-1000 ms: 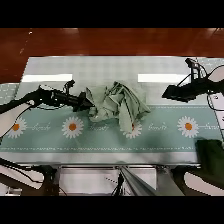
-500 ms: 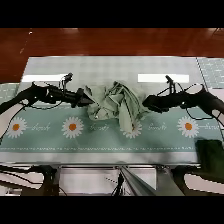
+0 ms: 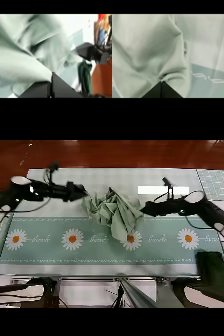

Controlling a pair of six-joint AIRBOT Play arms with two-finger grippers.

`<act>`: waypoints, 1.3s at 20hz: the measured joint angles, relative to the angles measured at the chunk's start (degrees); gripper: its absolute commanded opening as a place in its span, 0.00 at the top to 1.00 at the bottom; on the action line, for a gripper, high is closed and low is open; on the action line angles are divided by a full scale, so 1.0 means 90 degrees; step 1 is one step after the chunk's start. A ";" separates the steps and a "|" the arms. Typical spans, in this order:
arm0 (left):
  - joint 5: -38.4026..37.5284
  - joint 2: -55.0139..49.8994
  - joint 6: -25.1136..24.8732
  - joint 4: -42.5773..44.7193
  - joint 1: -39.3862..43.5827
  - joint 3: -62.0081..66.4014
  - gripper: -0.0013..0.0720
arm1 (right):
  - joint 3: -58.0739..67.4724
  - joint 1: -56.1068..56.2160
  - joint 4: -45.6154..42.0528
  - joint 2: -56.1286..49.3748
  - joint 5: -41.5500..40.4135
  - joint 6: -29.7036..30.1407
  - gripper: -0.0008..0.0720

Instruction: Fold the shirts.

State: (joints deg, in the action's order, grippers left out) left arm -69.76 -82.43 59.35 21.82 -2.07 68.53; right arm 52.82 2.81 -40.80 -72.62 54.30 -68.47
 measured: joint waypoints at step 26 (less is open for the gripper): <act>-0.0925 0.4396 0.2543 0.3242 -0.0597 0.3327 0.96 | 0.4646 -0.0988 -0.3407 0.3271 0.1953 -0.2186 0.97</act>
State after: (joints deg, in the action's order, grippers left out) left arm -78.08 -42.87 82.24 51.00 -7.44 98.48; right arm 94.63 -6.09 -71.46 -43.18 71.88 -88.14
